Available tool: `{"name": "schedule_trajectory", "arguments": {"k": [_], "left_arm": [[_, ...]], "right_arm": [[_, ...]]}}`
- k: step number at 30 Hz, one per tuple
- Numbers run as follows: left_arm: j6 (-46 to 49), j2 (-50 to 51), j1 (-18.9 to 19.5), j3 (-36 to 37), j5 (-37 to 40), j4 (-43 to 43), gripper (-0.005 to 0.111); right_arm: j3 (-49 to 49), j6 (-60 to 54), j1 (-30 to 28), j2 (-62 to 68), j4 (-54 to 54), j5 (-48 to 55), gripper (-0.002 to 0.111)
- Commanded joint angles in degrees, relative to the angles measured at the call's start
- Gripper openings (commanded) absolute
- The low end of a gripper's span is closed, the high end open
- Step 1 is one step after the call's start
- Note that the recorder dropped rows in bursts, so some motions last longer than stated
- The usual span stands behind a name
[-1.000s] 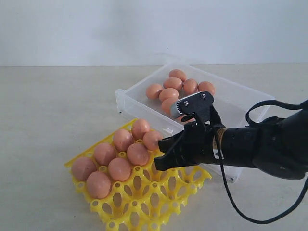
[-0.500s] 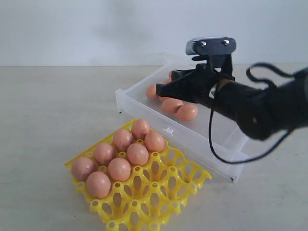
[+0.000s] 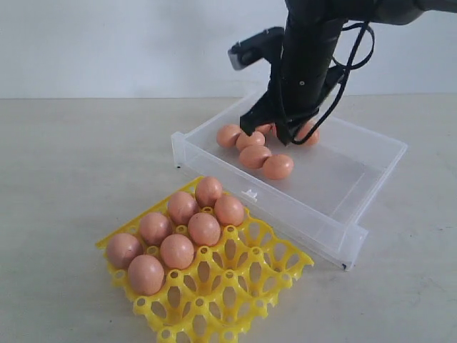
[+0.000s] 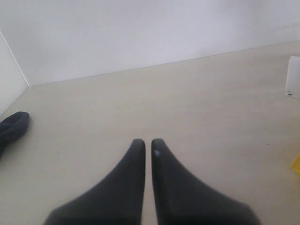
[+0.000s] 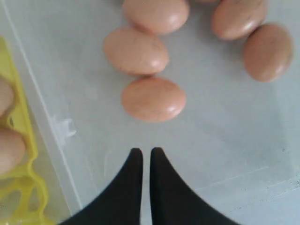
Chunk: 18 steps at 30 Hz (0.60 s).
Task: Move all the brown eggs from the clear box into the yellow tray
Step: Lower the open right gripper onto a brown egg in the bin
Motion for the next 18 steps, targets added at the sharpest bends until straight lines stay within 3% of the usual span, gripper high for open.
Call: {"name": "schedule_trajectory", "arguments": {"k": [1, 11, 13, 18], "left_arm": [[-0.23, -0.18, 0.08, 0.20, 0.02, 0.07, 0.004], [-0.23, -0.18, 0.08, 0.20, 0.02, 0.07, 0.004], [-0.23, -0.18, 0.08, 0.20, 0.02, 0.07, 0.004], [-0.23, -0.18, 0.08, 0.20, 0.02, 0.07, 0.004]], "right_arm": [[-2.69, -13.28, -0.67, 2.05, 2.61, 5.82, 0.000], [-2.55, -45.18, -1.29, 2.16, 7.65, 5.82, 0.002], [-2.55, -51.62, -1.73, 2.16, 10.02, 5.82, 0.012], [-2.55, -60.89, -3.11, 2.73, 11.76, 4.28, 0.056]]}}
